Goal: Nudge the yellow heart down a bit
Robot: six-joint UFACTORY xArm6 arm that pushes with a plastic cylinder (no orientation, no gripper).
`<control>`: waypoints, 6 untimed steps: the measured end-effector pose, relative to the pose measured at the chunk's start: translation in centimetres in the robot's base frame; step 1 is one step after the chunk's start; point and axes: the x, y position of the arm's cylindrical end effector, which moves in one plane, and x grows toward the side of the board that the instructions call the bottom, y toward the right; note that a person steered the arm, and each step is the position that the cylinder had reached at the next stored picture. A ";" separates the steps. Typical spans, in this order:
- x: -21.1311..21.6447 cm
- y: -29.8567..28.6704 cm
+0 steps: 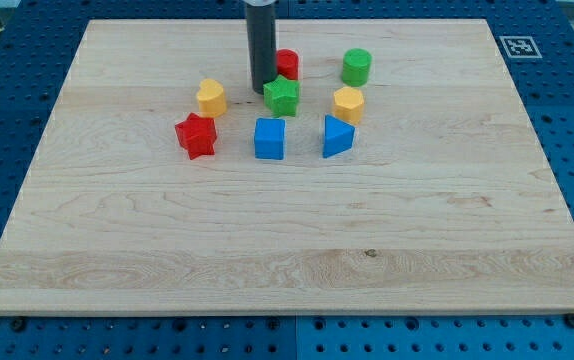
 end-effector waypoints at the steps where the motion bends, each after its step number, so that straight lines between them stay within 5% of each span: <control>1: 0.3 0.0; 6: 4.6 -4.0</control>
